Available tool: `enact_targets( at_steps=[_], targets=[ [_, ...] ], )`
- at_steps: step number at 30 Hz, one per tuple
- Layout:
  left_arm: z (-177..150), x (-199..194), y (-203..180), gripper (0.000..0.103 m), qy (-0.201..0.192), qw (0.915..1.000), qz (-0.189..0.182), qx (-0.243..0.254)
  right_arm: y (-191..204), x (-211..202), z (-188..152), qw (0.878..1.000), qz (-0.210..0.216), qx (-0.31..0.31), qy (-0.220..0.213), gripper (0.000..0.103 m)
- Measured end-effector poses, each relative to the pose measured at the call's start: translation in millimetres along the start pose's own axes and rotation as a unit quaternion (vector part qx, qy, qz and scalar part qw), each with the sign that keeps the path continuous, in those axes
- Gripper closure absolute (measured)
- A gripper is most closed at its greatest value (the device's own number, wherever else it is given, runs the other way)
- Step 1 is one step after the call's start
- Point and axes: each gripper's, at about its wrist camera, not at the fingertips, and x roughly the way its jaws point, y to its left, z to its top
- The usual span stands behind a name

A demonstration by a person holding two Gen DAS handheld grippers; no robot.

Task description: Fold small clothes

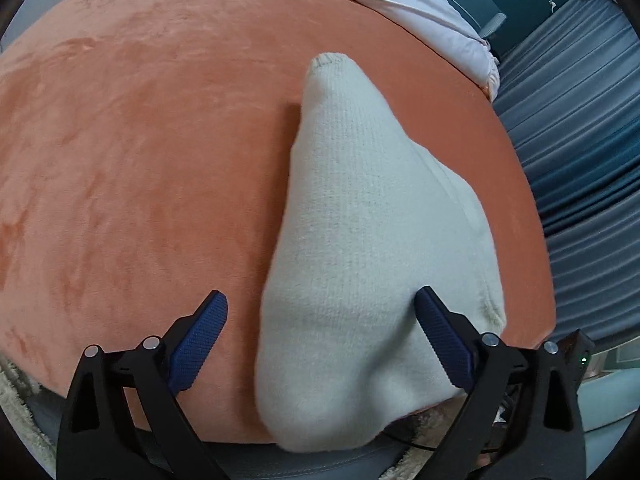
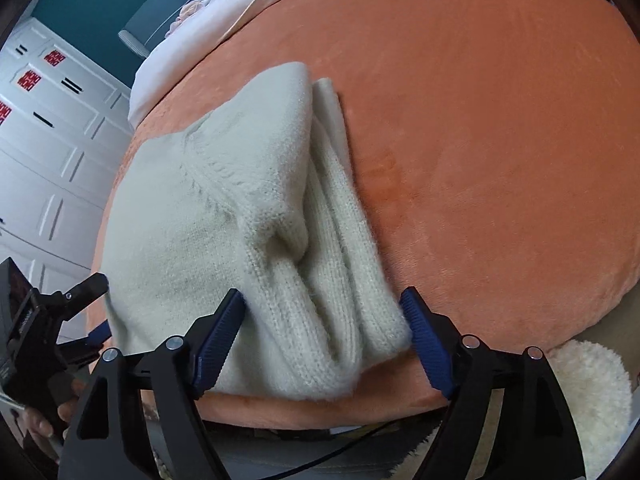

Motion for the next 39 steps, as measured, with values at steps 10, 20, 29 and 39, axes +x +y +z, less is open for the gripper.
enact_targets(
  at_steps=[10,20,29,39],
  targets=[
    [31.2,9.8,-18.2,0.05,0.036,0.9977,-0.056,0.006,33.5,5.6,24.2,0.998,0.054,-0.007,-0.014,0.063],
    [58.4,-124.6,5.6,0.047,-0.095,0.9897,-0.092,0.055,158.2,-80.5,22.7,0.971,0.136,-0.141,-0.136,0.068],
    [5.1,-91.9,53.3,0.048,-0.098,0.9727,0.156,0.141,140.7,-14.6,-45.2,0.983,-0.009,-0.169,-0.075,0.088],
    [-26.4,-77.0,54.0,0.043,-0.038,0.9697,0.205,0.126,195.6,21.5,-50.7,0.957,-0.076,-0.277,-0.036,0.098]
  ],
)
